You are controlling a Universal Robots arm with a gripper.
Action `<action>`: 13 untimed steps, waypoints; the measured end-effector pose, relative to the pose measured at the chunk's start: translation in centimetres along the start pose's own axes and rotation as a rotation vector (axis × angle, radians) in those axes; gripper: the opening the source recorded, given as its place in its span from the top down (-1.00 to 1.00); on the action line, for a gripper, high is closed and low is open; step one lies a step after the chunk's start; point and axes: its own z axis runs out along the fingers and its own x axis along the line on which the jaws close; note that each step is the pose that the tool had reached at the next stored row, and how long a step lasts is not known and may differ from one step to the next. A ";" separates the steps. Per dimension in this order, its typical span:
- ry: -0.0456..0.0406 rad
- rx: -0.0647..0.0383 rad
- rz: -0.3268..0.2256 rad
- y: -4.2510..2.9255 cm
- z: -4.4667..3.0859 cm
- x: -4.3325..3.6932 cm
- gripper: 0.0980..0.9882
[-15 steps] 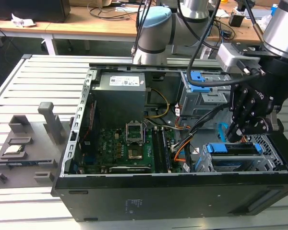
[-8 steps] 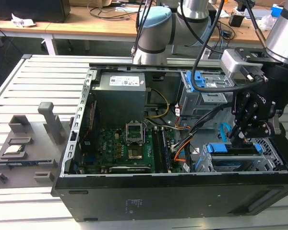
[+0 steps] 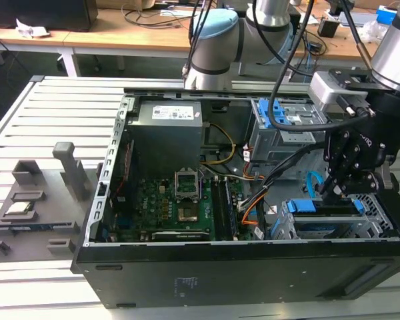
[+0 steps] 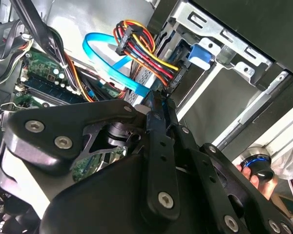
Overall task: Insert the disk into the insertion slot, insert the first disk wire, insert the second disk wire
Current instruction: 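Insert the second disk wire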
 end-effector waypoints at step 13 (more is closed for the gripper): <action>0.0000 0.000 0.000 -0.12 0.70 0.05 0.84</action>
